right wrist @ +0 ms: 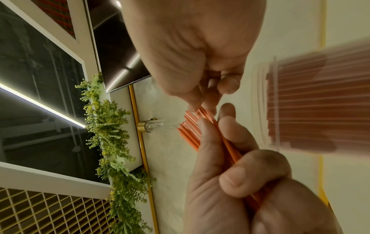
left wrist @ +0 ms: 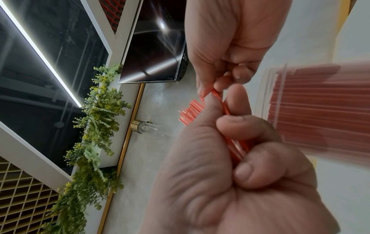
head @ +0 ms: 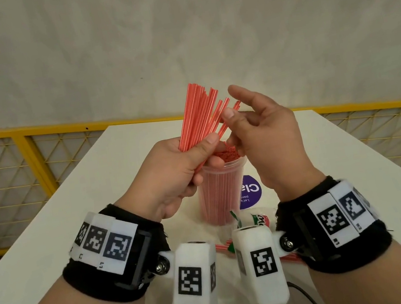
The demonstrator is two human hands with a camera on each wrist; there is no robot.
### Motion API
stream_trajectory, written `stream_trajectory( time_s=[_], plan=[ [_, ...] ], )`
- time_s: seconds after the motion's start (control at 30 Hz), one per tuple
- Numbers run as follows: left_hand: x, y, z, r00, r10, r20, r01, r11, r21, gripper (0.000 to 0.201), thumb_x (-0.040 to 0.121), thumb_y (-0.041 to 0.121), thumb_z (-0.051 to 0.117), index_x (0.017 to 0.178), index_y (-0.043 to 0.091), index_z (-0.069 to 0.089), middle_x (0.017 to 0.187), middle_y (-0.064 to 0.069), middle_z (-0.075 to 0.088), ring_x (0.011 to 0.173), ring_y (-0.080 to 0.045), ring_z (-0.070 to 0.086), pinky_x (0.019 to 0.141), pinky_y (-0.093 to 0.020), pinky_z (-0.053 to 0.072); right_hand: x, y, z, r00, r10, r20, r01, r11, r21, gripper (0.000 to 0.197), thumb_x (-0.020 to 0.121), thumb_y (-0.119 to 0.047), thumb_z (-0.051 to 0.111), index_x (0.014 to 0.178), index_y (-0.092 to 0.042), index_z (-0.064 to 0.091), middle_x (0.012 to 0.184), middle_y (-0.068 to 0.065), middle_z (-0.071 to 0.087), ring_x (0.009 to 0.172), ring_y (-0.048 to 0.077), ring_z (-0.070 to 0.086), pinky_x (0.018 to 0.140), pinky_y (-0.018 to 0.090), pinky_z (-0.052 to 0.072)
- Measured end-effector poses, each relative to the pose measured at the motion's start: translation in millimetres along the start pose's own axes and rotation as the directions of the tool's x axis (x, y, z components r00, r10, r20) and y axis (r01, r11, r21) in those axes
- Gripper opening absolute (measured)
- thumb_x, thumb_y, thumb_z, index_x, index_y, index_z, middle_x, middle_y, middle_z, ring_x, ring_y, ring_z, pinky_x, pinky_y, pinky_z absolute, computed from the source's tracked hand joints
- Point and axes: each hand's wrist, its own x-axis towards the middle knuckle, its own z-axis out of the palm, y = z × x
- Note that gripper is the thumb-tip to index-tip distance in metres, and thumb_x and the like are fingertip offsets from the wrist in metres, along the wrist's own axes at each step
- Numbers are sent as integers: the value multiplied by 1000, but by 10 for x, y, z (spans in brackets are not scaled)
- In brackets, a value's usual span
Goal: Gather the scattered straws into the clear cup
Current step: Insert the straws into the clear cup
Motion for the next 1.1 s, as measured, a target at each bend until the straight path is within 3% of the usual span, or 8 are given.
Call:
stream_trajectory(
  time_s=[0.17, 0.37, 0.47, 0.63, 0.73, 0.83, 1.0, 1.1],
  plan=[
    [-3, -1, -5, 999, -5, 45, 4, 1000, 24, 39, 70, 46, 68, 89, 14, 76, 67, -3, 67, 39, -5, 41, 33, -11, 25, -8, -31, 8, 1000, -2, 5, 2, 994, 113, 21, 90, -7, 64, 108, -18, 64, 57, 1, 60, 48, 8, 55, 47, 20, 46],
    [6, 8, -9, 999, 26, -21, -26, 1000, 1, 37, 85, 45, 62, 103, 13, 67, 73, -5, 71, 40, -7, 44, 34, -14, 27, 0, -26, 1, 1000, 20, 5, -20, 985, 174, 18, 91, -7, 63, 105, -18, 61, 72, 4, 72, 64, 11, 67, 52, 22, 51],
    [2, 10, -5, 993, 85, -82, -79, 995, 66, 19, 91, 39, 62, 91, 20, 67, 71, -4, 71, 41, -9, 44, 35, -15, 28, -3, -13, 17, 999, 26, 33, -32, 982, 187, 23, 88, -7, 67, 107, -20, 61, 71, 12, 69, 74, 20, 72, 58, 29, 56],
    [21, -4, 3, 964, 218, -155, -169, 945, 280, 22, 97, 39, 52, 95, 23, 67, 78, 3, 73, 39, -11, 53, 37, -13, 35, 42, -2, -26, 999, -4, -42, 12, 981, 195, 24, 89, -4, 65, 103, -21, 58, 64, 3, 65, 71, 17, 71, 60, 28, 55],
    [50, -51, -7, 927, 325, -190, -224, 882, 415, 16, 99, 35, 49, 92, 29, 63, 84, 11, 71, 41, -3, 56, 44, -12, 42, 110, -21, -133, 981, -19, -192, 74, 955, 288, 23, 93, 0, 56, 103, -21, 54, 77, 7, 64, 74, 21, 72, 64, 32, 57],
    [64, -120, 21, 928, 365, -81, -273, 809, 520, 13, 100, 30, 49, 94, 31, 61, 95, 10, 71, 51, 2, 56, 56, -24, 48, 145, -23, -227, 955, -25, -296, 115, 950, 291, 24, 96, 0, 49, 105, -22, 51, 87, 10, 61, 77, 23, 73, 65, 33, 58],
    [60, -158, 26, 930, 358, 80, -313, 660, 683, 18, 99, 35, 44, 111, 32, 57, 105, 14, 69, 96, -6, 64, 88, -39, 52, 149, 26, -234, 939, -69, -338, 130, 978, 163, 28, 96, -2, 48, 100, -29, 51, 94, 12, 59, 78, 20, 73, 65, 35, 58],
    [49, -133, 2, 927, 355, 122, -333, 625, 706, 18, 100, 34, 44, 114, 31, 54, 106, 19, 69, 102, -3, 64, 92, -38, 51, 133, 58, -191, 940, -91, -327, 141, 981, 130, 29, 96, -2, 49, 99, -30, 51, 95, 13, 58, 77, 19, 73, 63, 32, 57]
  ],
)
